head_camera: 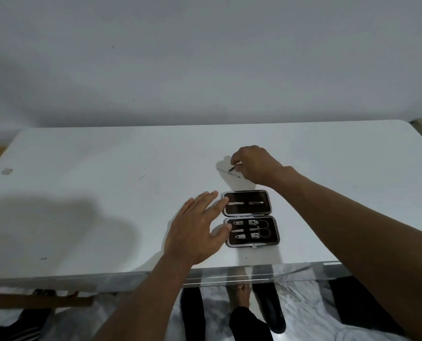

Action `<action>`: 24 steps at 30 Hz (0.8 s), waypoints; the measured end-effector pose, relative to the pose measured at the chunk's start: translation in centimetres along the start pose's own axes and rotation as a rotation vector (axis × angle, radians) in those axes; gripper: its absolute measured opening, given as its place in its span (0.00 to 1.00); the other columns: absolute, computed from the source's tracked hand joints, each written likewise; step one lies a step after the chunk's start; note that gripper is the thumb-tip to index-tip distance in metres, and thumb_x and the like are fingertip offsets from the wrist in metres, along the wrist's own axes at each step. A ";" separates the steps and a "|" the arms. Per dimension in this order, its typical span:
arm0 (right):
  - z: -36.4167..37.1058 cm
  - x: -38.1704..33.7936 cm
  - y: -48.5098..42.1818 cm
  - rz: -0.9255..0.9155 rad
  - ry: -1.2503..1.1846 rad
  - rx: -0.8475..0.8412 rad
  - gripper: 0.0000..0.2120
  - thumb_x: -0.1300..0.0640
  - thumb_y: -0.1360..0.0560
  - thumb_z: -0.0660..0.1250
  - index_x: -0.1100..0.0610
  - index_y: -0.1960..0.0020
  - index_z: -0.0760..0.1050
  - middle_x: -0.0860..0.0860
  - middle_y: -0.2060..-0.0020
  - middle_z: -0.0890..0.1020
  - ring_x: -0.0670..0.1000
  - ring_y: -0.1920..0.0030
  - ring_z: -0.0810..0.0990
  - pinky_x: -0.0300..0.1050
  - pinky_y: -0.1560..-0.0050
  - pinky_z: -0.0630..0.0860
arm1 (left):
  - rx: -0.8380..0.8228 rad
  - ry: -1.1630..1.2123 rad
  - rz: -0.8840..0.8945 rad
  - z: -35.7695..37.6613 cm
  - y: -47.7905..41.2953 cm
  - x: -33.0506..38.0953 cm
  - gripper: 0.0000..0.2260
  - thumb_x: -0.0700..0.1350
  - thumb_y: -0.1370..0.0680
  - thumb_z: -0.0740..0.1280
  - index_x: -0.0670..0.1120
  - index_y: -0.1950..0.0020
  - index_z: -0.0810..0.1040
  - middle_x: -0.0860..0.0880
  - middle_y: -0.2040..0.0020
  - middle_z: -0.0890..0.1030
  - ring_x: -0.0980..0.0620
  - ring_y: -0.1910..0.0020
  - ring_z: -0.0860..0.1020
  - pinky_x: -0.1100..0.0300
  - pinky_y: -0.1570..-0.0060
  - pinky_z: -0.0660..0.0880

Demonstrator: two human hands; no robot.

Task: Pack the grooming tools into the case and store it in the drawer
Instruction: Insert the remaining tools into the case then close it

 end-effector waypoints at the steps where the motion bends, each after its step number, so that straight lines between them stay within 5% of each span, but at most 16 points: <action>1: 0.2 -0.2 -0.5 -0.002 0.006 -0.026 0.10 0.61 0.24 0.66 0.59 0.44 0.80 0.57 0.45 0.82 0.58 0.44 0.79 0.47 0.47 0.73 | -0.002 0.001 0.000 0.0 0.0 0.0 0.26 0.62 0.23 0.55 0.58 0.26 0.63 0.55 0.25 0.64 0.56 0.25 0.59 0.54 0.26 0.57; 7: 0.1 0.1 -1.8 0.041 0.022 -0.079 0.03 0.61 0.27 0.68 0.60 0.55 0.80 0.59 0.55 0.83 0.59 0.56 0.80 0.45 0.58 0.73 | 0.005 0.014 0.004 -0.3 -0.1 0.1 0.26 0.61 0.24 0.57 0.57 0.26 0.65 0.55 0.25 0.65 0.56 0.26 0.59 0.57 0.27 0.55; 12: 0.0 0.1 -2.1 0.100 0.000 -0.122 0.06 0.59 0.28 0.67 0.62 0.55 0.76 0.60 0.56 0.83 0.61 0.56 0.81 0.53 0.51 0.81 | 0.001 0.020 -0.002 -0.3 -0.1 0.1 0.26 0.61 0.24 0.57 0.58 0.26 0.64 0.56 0.25 0.65 0.57 0.26 0.59 0.59 0.27 0.51; 24: 0.4 0.3 -2.5 0.185 -0.075 -0.142 0.09 0.59 0.30 0.70 0.64 0.54 0.79 0.60 0.60 0.83 0.61 0.56 0.82 0.52 0.53 0.81 | -0.003 0.028 -0.014 -0.4 -0.2 0.1 0.26 0.61 0.24 0.57 0.58 0.26 0.64 0.56 0.25 0.64 0.57 0.26 0.58 0.59 0.27 0.52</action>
Point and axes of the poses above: each hand's wrist, its own y-axis away from the middle knuckle, its own z-axis out of the palm, x = y × z, the point moved 8 cm from there along -y, towards the middle knuckle
